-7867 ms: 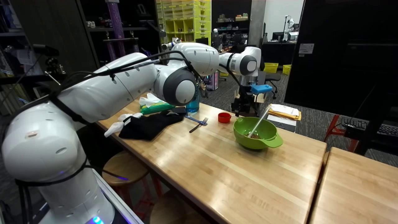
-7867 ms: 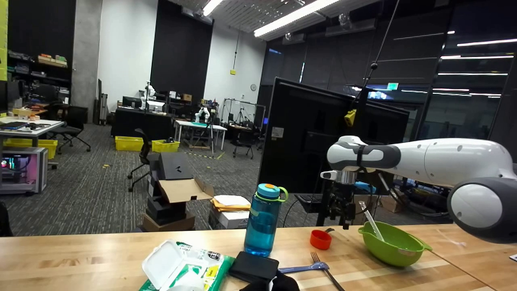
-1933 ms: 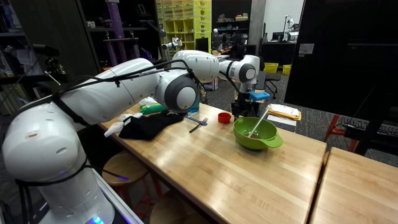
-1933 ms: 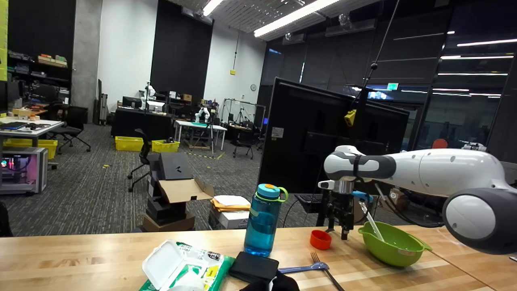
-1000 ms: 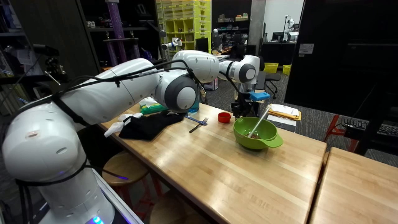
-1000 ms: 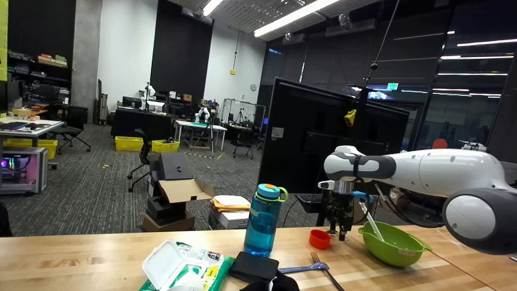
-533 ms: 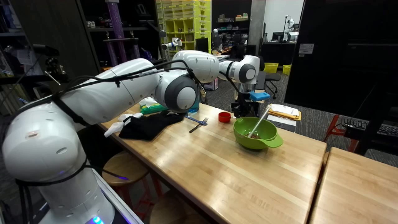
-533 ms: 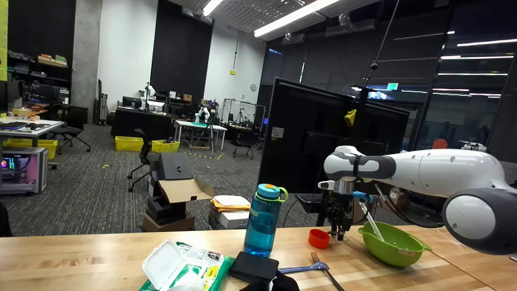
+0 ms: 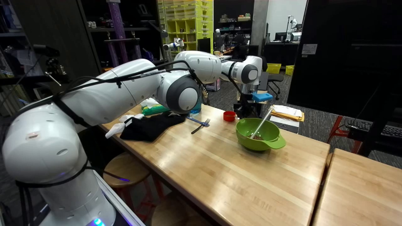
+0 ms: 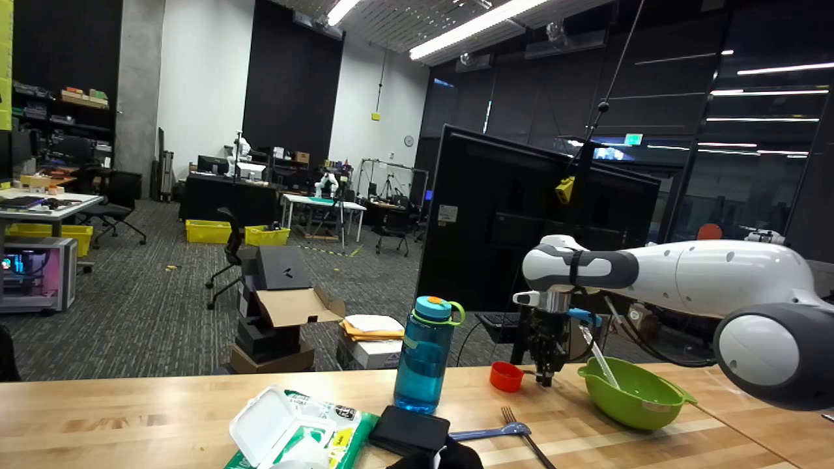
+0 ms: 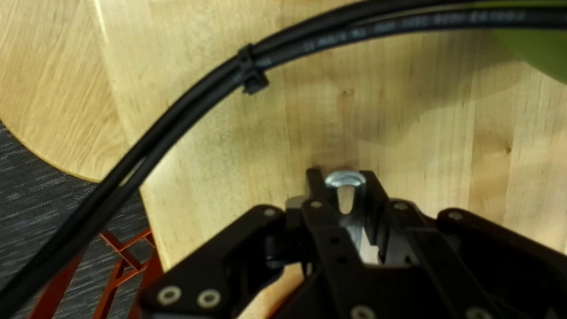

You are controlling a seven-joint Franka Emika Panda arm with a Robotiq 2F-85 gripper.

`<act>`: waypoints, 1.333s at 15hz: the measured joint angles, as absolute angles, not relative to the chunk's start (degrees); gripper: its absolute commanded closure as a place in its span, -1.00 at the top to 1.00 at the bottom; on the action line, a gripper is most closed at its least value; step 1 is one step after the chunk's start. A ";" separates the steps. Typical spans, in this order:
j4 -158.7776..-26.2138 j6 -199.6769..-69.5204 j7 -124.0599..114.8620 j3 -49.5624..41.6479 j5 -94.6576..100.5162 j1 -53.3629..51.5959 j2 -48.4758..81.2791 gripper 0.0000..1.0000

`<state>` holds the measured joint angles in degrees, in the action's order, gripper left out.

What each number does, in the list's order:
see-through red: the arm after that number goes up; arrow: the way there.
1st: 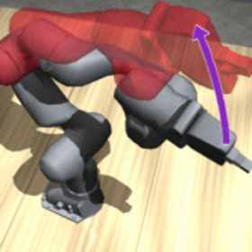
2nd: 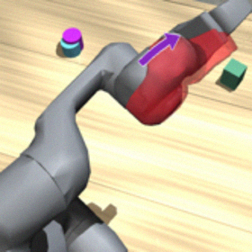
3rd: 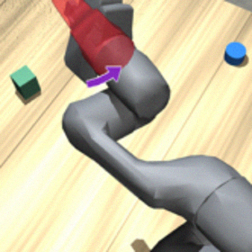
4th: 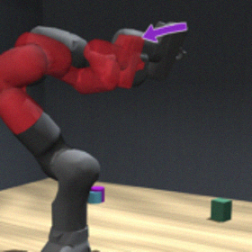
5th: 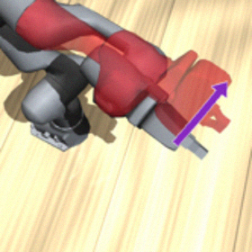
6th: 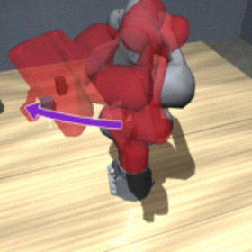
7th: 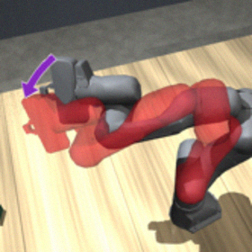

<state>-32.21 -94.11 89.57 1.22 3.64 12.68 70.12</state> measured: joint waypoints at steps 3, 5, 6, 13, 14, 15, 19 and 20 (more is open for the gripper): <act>-32.21 -94.11 89.57 1.22 3.64 12.68 70.12 -0.89; -32.21 -94.11 89.57 1.22 3.64 12.68 70.12 -0.89; -32.21 -94.11 89.57 1.22 3.65 12.67 70.12 -0.89; -32.22 -93.95 89.60 1.22 3.66 12.47 70.15 -0.89; -32.23 -93.89 89.60 1.22 3.66 12.39 70.16 -0.89; -32.23 -93.81 89.60 1.22 3.66 12.32 70.18 -0.89; -32.25 -93.24 89.60 1.23 3.66 12.00 70.20 -0.89; -32.25 -93.12 89.61 1.22 3.66 11.89 70.20 -0.89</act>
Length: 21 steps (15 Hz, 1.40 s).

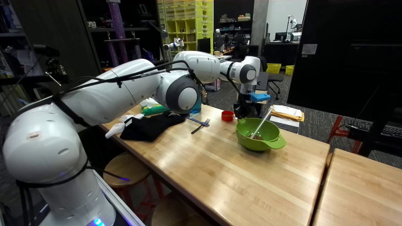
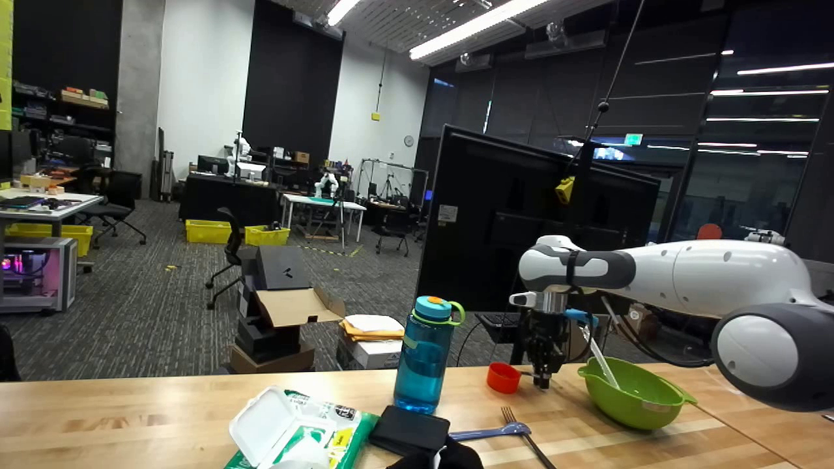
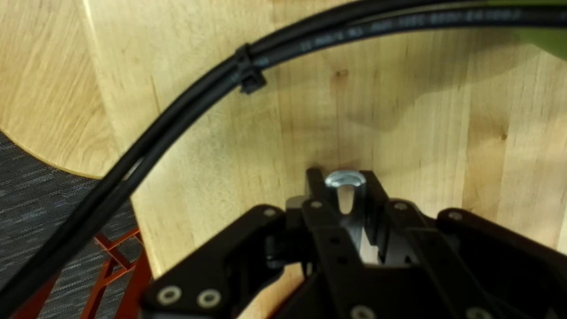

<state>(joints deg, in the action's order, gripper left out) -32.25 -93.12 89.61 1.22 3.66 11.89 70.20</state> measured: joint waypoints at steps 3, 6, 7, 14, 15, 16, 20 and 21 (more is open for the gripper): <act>-32.25 -92.90 89.61 1.22 3.66 11.52 70.20 -0.89; -32.25 -92.86 89.61 1.22 3.69 11.11 70.20 -0.89; -32.25 -92.86 89.61 1.22 3.70 11.01 70.20 -0.89; -32.21 -92.56 90.21 1.22 3.82 10.85 70.07 -0.89; -32.20 -92.30 90.41 1.22 3.87 10.84 69.98 -0.89; -32.20 -92.02 90.55 1.22 3.91 10.81 69.86 -0.89; -32.20 -91.12 90.78 1.22 3.94 10.56 69.07 -0.89; -32.20 -90.92 90.79 1.22 3.94 10.45 68.84 -0.89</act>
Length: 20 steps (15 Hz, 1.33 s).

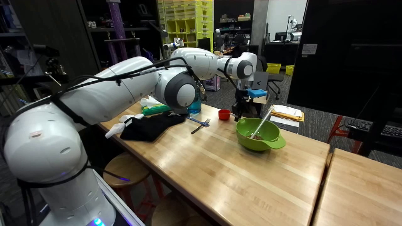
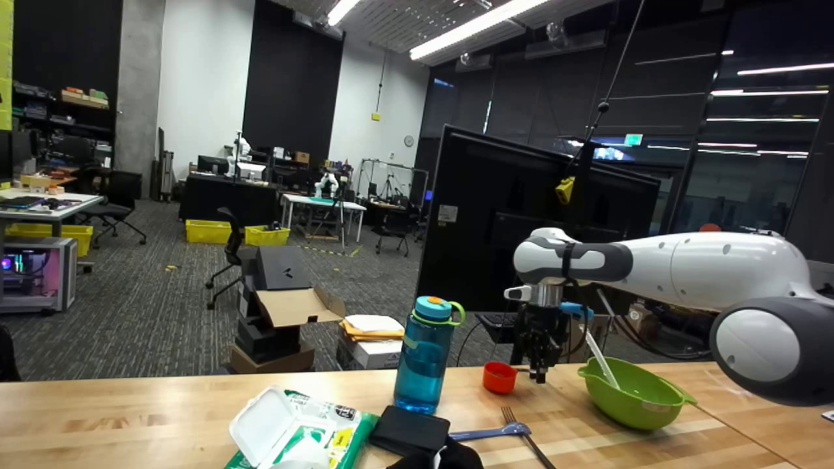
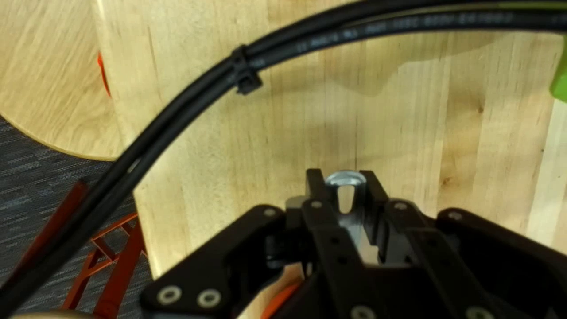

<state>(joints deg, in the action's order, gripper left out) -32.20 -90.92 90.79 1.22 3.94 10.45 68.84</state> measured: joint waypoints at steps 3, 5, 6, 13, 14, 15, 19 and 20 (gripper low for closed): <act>-32.18 -90.50 90.83 1.22 3.95 10.12 68.18 -0.89; -32.18 -90.05 90.83 1.22 4.00 9.97 67.64 -0.89; -32.19 -89.78 90.83 1.20 4.04 9.92 67.33 -0.89; -32.20 -88.98 90.83 0.99 4.58 10.22 64.40 -0.89; -32.20 -88.86 90.83 0.97 4.63 10.34 63.93 -0.89; -32.21 -88.72 90.83 0.95 4.68 10.43 63.43 -0.89; -32.28 -88.45 90.83 0.81 4.84 11.00 61.69 -0.89; -32.31 -88.43 90.83 0.77 4.85 11.21 61.32 -0.89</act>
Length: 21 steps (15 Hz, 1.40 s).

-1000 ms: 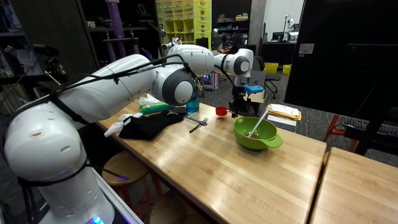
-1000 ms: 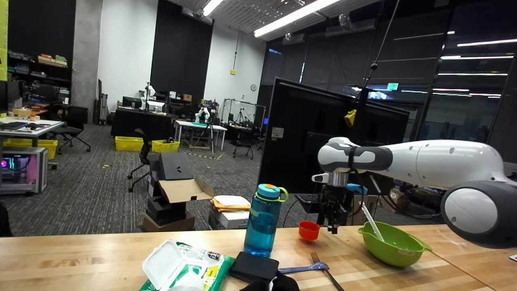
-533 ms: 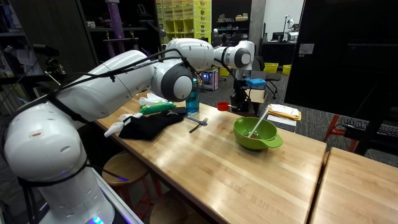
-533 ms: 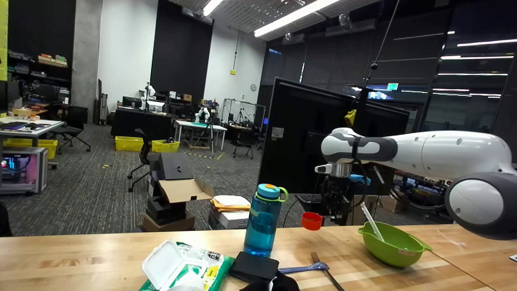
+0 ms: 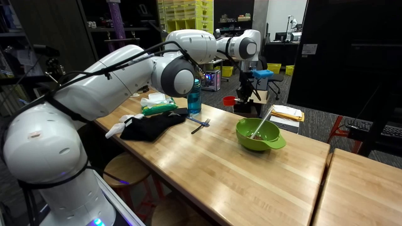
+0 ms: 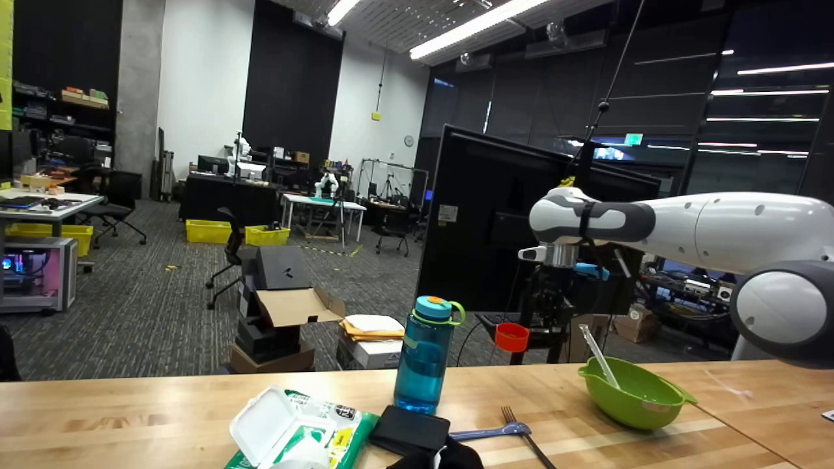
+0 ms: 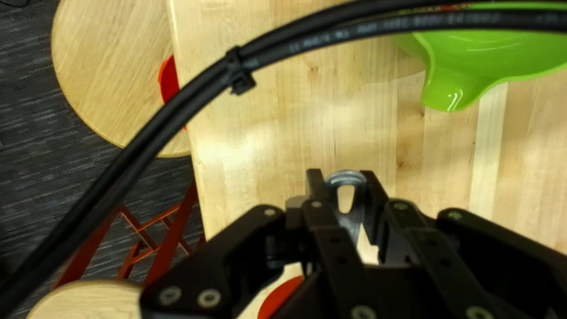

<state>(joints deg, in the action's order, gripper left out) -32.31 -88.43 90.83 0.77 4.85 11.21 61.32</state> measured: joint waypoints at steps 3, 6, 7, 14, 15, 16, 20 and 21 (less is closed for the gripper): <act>-32.34 -88.42 90.83 0.66 4.85 12.05 60.34 -0.89; -32.38 -88.43 90.83 0.59 4.85 13.03 59.50 -0.89; -32.42 -88.43 90.83 0.57 4.85 13.33 59.23 -0.89; -34.00 -88.51 90.75 0.45 4.85 15.09 56.86 -0.89; -34.46 -88.55 90.72 0.45 4.85 15.35 56.44 -0.89; -35.10 -88.59 90.68 0.44 4.85 15.61 55.89 -0.89; -39.43 -89.84 90.49 0.42 4.85 16.68 52.87 -0.89; -41.09 -90.47 90.40 0.42 4.84 16.97 51.86 -0.89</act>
